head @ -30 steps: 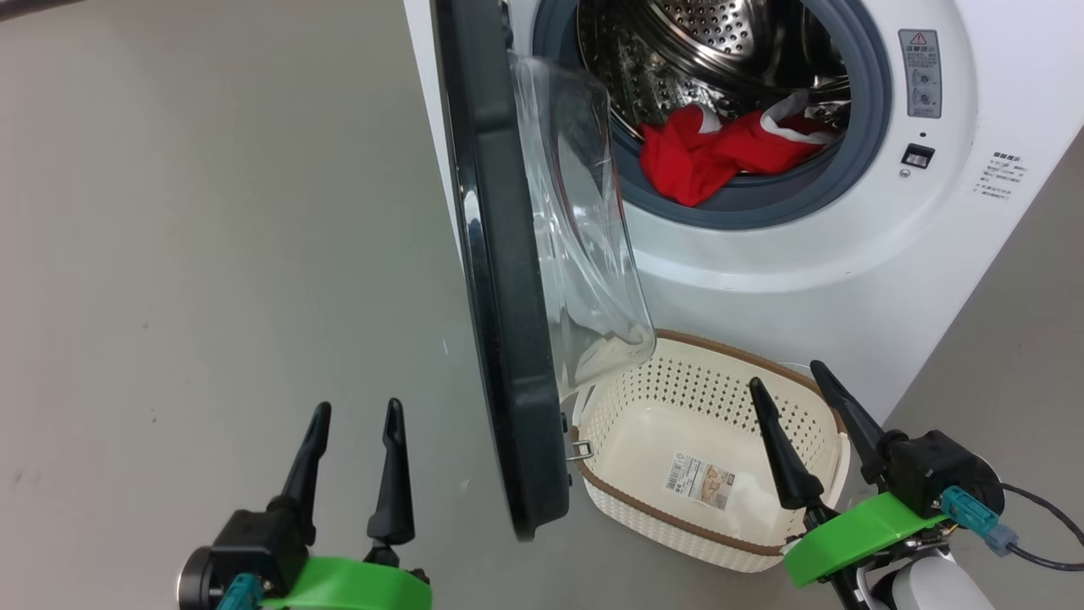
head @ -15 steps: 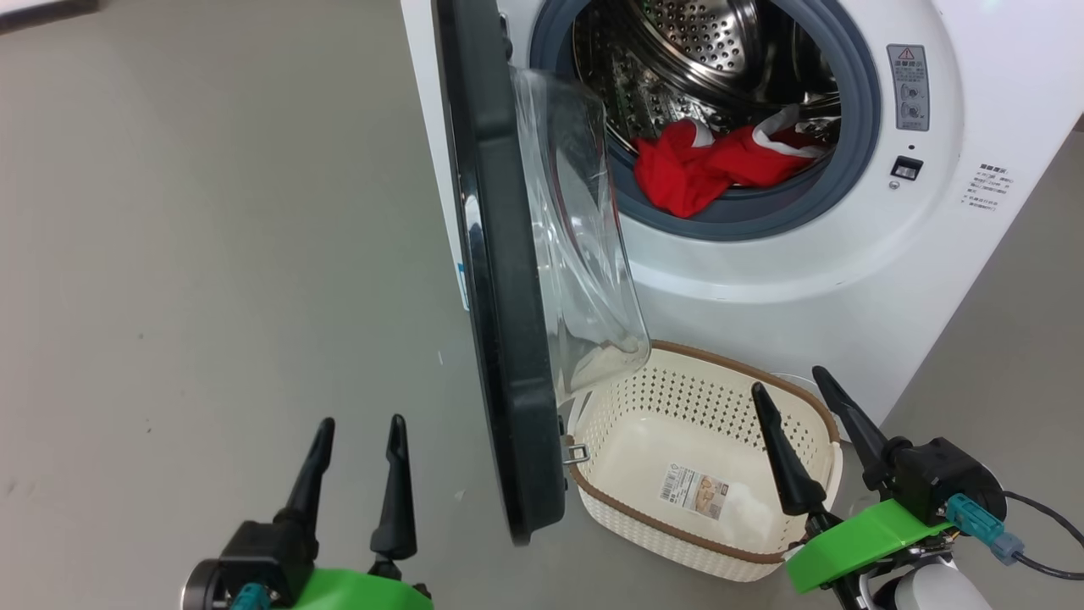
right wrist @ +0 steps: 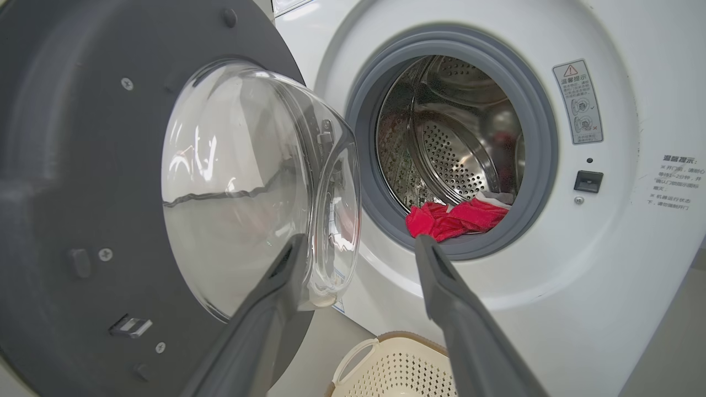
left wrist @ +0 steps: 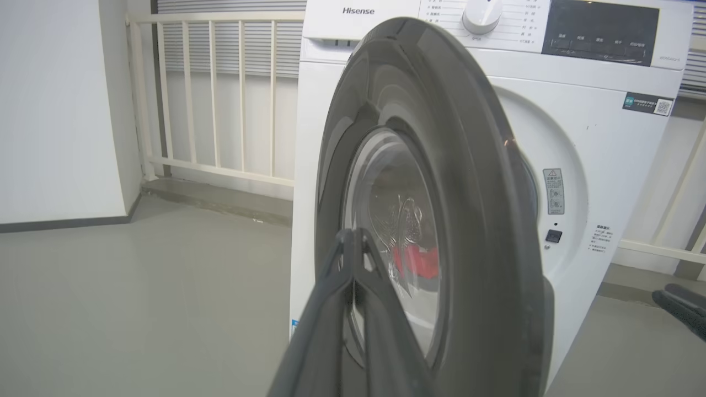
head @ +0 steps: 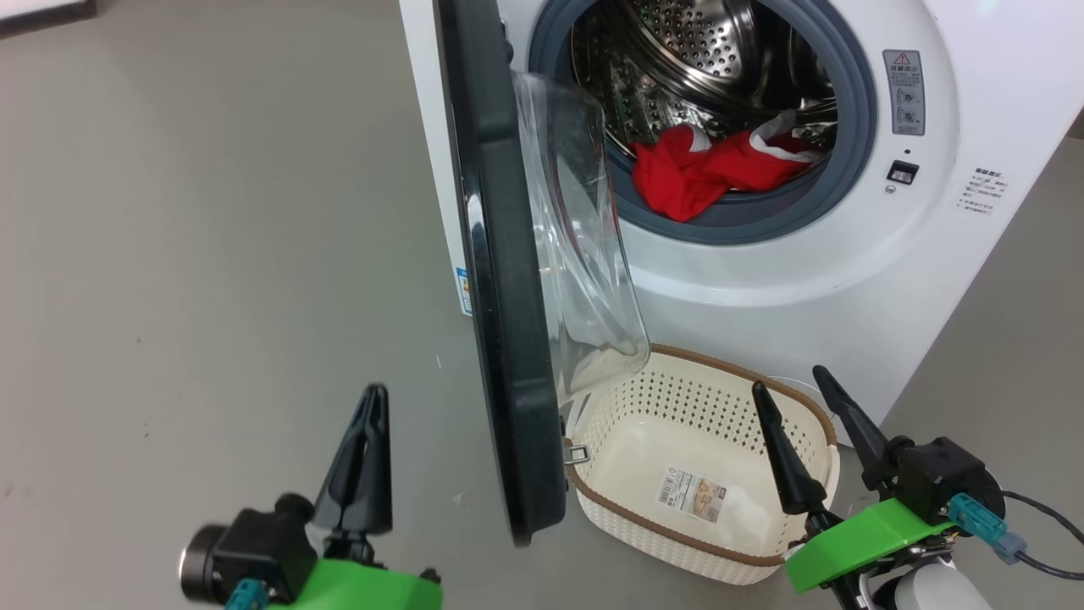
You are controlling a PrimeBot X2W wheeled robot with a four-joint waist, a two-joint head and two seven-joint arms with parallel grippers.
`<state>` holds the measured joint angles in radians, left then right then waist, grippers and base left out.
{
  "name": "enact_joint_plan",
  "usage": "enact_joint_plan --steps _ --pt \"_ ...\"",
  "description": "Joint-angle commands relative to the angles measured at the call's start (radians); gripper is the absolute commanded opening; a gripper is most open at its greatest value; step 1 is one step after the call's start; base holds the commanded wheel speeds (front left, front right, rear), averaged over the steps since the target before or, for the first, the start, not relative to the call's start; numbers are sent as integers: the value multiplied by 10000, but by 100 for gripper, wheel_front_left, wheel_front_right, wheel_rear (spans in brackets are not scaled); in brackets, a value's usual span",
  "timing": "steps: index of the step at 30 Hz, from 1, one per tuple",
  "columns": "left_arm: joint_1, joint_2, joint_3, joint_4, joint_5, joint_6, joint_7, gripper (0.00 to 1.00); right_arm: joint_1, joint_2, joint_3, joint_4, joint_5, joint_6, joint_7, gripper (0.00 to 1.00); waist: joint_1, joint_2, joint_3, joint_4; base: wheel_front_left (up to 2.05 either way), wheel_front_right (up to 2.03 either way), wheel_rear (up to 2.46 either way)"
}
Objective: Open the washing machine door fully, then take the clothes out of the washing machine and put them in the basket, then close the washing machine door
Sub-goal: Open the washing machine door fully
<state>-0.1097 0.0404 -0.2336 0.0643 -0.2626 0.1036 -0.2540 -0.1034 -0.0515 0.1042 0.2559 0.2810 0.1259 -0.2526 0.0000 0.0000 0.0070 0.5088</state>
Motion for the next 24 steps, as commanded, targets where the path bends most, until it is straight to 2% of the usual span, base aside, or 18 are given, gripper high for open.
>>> enact_joint_plan --steps 1,13,24 --pt "-545 105 258 -465 134 -75 -78 0 -48 12 212 -294 106 48 -91 100 0 0 2 -2 0 0 0" --pt "-1432 101 -474 -2129 157 -169 -39 0 -115 12 332 -338 351 48 -91 100 0 0 -17 -243 0 0 0" --pt "-1803 100 -2253 -2721 -388 -316 729 0 -223 12 434 -448 400 48 -91 100 0 0 167 -742 0 0 0"
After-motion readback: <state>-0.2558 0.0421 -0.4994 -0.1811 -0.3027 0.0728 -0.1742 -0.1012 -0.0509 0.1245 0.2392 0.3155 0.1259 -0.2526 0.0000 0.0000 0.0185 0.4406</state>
